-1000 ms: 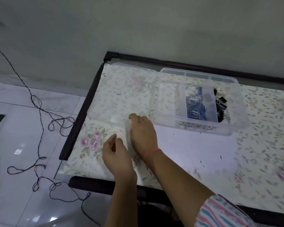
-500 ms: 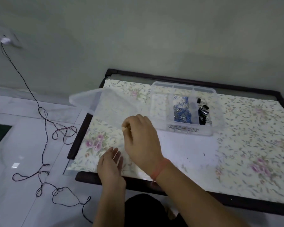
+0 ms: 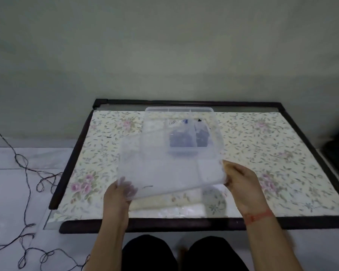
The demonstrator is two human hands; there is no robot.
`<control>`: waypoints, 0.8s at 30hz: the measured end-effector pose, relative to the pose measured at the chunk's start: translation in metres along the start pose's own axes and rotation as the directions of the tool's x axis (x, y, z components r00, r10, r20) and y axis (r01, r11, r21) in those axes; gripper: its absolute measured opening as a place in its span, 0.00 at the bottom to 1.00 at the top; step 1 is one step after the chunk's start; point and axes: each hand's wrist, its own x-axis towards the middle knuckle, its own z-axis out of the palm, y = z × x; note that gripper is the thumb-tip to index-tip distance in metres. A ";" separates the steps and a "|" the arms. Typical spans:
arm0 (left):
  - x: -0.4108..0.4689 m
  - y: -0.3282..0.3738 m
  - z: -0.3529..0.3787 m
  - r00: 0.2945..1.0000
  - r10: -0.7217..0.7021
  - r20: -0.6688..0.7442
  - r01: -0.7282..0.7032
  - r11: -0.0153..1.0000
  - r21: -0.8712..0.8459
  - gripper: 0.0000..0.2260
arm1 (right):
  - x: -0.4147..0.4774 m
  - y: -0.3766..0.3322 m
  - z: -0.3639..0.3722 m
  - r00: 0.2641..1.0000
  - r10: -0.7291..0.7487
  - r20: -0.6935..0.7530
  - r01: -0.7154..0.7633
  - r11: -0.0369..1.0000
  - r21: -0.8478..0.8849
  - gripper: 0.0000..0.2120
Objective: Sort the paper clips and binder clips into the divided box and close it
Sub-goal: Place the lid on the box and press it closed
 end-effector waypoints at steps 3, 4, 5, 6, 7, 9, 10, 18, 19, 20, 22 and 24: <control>-0.004 0.005 0.027 0.975 0.213 0.054 -0.220 0.957 0.192 0.08 | 0.021 0.012 -0.009 0.986 -0.135 -0.096 0.113 0.973 -0.202 0.03; 0.000 0.007 0.037 0.969 0.243 0.053 -0.248 0.952 0.179 0.11 | 0.028 0.013 -0.007 0.978 -0.188 -0.093 0.154 0.944 -0.291 0.02; 0.008 0.011 0.047 0.962 0.267 0.050 -0.271 0.946 0.179 0.14 | 0.039 0.016 -0.003 0.968 -0.239 -0.075 0.196 0.911 -0.363 0.01; 0.015 0.014 0.058 0.956 0.289 0.048 -0.293 0.937 0.189 0.15 | 0.051 0.018 0.001 0.956 -0.287 -0.061 0.235 0.874 -0.426 0.04; 0.025 0.017 0.069 0.949 0.312 0.051 -0.316 0.924 0.216 0.16 | 0.066 0.022 0.006 0.941 -0.334 -0.062 0.266 0.838 -0.477 0.06; 0.046 0.020 0.089 0.931 0.363 0.048 -0.361 0.889 0.282 0.18 | 0.097 0.025 0.016 0.910 -0.406 -0.087 0.284 0.762 -0.582 0.08; 0.055 0.022 0.098 0.919 0.390 0.054 -0.387 0.867 0.313 0.19 | 0.111 0.025 0.020 0.900 -0.425 -0.100 0.271 0.724 -0.634 0.07; 0.099 0.019 0.136 0.808 0.584 0.079 -0.511 0.628 0.586 0.14 | 0.173 0.034 0.028 0.890 -0.396 -0.226 0.178 0.757 -0.629 0.19; 0.101 0.018 0.136 0.798 0.601 0.051 -0.506 0.622 0.598 0.13 | 0.175 0.035 0.029 0.899 -0.372 -0.231 0.165 0.776 -0.608 0.21; 0.101 0.016 0.134 0.798 0.602 0.029 -0.492 0.622 0.609 0.12 | 0.174 0.035 0.030 0.904 -0.358 -0.232 0.152 0.779 -0.609 0.20; 0.099 0.012 0.129 0.806 0.591 0.009 -0.460 0.619 0.637 0.15 | 0.168 0.033 0.029 0.909 -0.356 -0.215 0.152 0.765 -0.626 0.15; 0.088 0.011 0.123 0.814 0.581 -0.006 -0.440 0.623 0.647 0.18 | 0.157 0.030 0.024 0.916 -0.350 -0.196 0.172 0.784 -0.596 0.11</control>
